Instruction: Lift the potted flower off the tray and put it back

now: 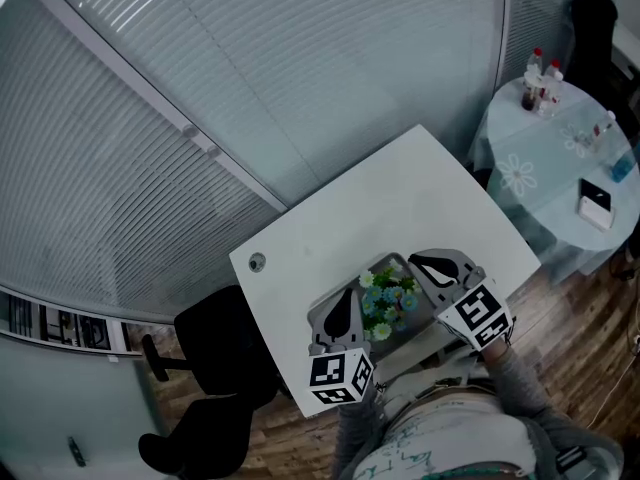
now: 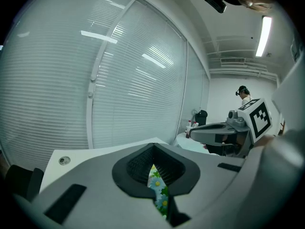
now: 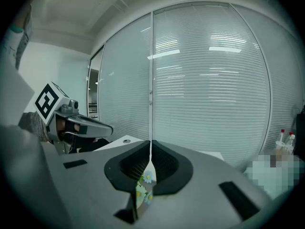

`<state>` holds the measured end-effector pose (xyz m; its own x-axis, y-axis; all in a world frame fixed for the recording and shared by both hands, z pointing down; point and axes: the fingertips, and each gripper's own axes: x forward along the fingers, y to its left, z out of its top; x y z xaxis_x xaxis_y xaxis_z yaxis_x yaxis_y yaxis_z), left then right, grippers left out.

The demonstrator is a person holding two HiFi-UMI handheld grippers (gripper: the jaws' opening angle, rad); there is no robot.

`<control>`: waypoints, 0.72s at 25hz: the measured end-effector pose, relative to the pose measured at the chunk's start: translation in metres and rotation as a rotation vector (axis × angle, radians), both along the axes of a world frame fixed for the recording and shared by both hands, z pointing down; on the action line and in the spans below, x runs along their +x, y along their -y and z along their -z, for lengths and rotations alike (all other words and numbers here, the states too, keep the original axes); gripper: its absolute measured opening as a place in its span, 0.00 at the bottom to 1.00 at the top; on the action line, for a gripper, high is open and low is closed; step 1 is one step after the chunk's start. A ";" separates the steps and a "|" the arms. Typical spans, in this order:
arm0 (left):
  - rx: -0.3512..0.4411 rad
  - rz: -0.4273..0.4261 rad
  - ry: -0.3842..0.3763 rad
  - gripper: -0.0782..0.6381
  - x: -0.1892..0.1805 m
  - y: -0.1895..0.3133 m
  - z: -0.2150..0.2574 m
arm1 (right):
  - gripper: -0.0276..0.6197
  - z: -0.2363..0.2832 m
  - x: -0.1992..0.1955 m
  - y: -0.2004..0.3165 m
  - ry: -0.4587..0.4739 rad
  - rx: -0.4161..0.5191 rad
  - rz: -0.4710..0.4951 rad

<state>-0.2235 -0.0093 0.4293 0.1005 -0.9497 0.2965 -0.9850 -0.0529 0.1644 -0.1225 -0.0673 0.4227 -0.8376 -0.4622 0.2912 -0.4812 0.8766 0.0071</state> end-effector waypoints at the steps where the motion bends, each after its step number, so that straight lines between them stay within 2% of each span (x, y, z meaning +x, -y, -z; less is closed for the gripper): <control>1: -0.001 0.001 -0.001 0.12 0.000 0.000 -0.001 | 0.08 -0.001 0.002 0.001 -0.002 -0.003 -0.004; 18: -0.072 -0.020 -0.001 0.12 -0.011 -0.010 -0.030 | 0.08 -0.039 0.023 0.002 -0.059 -0.066 -0.004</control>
<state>-0.2341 0.0004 0.4593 0.1192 -0.9238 0.3639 -0.9836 -0.0601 0.1698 -0.0998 -0.0695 0.4621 -0.8164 -0.4436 0.3697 -0.4851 0.8742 -0.0221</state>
